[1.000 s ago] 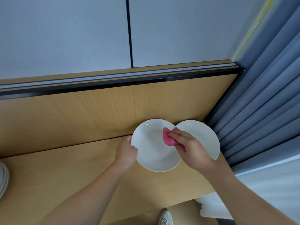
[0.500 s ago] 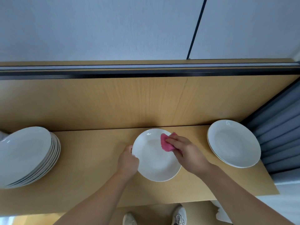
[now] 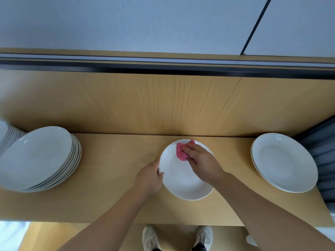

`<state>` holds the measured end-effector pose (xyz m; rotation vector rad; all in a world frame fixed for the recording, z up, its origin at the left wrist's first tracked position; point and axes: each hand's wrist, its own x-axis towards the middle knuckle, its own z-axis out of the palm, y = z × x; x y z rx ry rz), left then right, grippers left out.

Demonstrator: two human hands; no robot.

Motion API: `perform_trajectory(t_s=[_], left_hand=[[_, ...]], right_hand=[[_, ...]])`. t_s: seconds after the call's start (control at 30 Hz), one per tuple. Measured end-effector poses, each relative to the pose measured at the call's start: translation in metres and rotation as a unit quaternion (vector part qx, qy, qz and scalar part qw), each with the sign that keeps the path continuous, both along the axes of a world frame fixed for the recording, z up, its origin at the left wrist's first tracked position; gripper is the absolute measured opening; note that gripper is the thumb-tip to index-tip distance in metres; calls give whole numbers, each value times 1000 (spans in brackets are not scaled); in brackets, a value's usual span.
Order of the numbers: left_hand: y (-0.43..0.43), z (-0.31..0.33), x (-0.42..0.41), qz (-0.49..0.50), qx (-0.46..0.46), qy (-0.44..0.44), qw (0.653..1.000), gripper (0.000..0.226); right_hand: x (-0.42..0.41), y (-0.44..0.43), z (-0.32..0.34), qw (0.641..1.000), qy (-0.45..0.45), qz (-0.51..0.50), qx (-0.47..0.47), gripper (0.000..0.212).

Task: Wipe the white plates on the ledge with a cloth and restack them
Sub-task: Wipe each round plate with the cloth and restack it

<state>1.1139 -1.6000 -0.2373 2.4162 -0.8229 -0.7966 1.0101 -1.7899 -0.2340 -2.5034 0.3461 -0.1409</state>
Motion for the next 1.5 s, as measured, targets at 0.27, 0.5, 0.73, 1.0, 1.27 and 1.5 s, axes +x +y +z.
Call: perform_trajectory(t_s=[0.27,0.5,0.73,1.0,1.27,1.5], left_hand=[[14,-4,17,-80,56,32,995,92],[13,-9,24,-83,68,9,994,92],[9,-6,29,-123,88,-43,988,93],[10,-2,32,-193,117,-102,969,91],[8,1,31,-223,123,-146,956,94],[14,-12,22,-335,-57,-256,905,41]], right_hand=[[35,35,-48,995,90,-42,-31,48],[30,47,-60,995,92,10,-42,75],[14,59,-63,991,30,101,-81,46],[-1,49,-59,964,50,216,-147,42],[-36,6,-28,937,117,328,-21,36],[15,-22,-18,953,26,242,-178,58]])
